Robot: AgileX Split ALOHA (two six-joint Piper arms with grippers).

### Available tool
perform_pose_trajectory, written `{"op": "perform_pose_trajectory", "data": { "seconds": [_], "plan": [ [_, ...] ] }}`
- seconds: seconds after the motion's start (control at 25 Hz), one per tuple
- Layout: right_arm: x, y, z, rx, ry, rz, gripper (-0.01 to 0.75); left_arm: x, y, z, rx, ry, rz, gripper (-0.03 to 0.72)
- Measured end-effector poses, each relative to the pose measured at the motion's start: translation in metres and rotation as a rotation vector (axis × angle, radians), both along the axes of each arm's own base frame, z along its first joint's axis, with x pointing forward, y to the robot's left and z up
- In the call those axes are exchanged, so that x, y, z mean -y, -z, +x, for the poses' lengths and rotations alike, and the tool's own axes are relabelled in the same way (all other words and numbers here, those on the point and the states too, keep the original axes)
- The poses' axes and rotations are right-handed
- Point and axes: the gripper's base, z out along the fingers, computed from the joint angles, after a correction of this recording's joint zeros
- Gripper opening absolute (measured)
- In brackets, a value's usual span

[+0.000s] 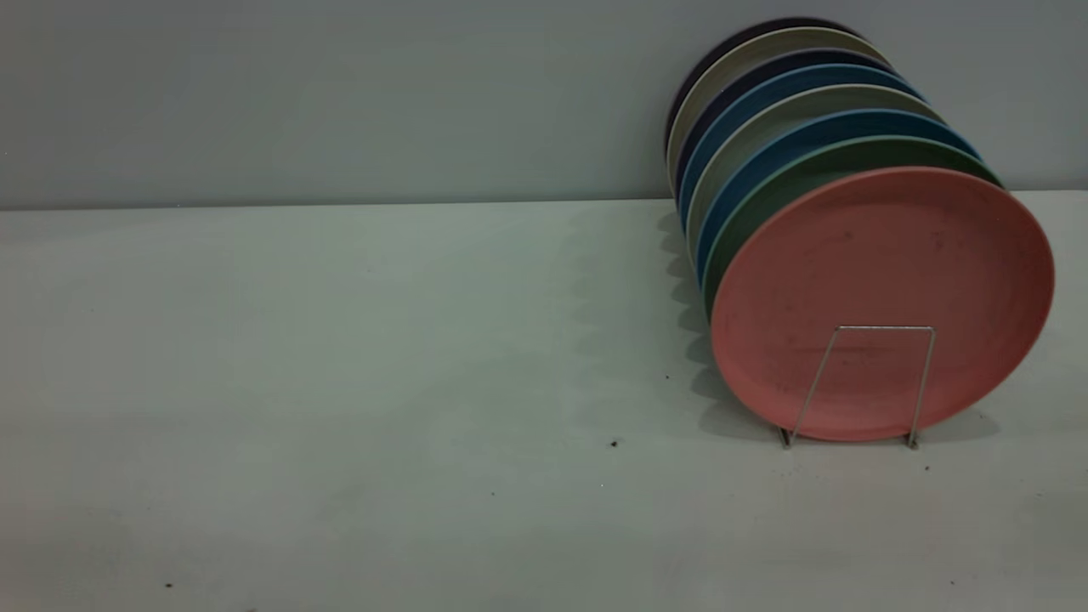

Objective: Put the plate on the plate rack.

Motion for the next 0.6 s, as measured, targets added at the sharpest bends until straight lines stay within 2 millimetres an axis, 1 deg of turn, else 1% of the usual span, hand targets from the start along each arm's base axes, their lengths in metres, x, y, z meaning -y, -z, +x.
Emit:
{"op": "perform_pose_trajectory", "data": {
  "seconds": [0.24,0.44,0.6],
  "plan": [
    [0.002,0.017,-0.023,0.101,-0.019,-0.064,0.460,0.002,-0.001,-0.023,0.136,0.004,0.018,0.426],
    [0.005,0.018,-0.035,0.200,-0.061,-0.111,0.460,0.003,-0.001,-0.034,0.202,0.047,0.045,0.426],
    [0.009,0.019,-0.038,0.221,-0.090,-0.139,0.460,0.003,0.000,-0.038,0.226,0.065,0.052,0.426]
  ]
}}
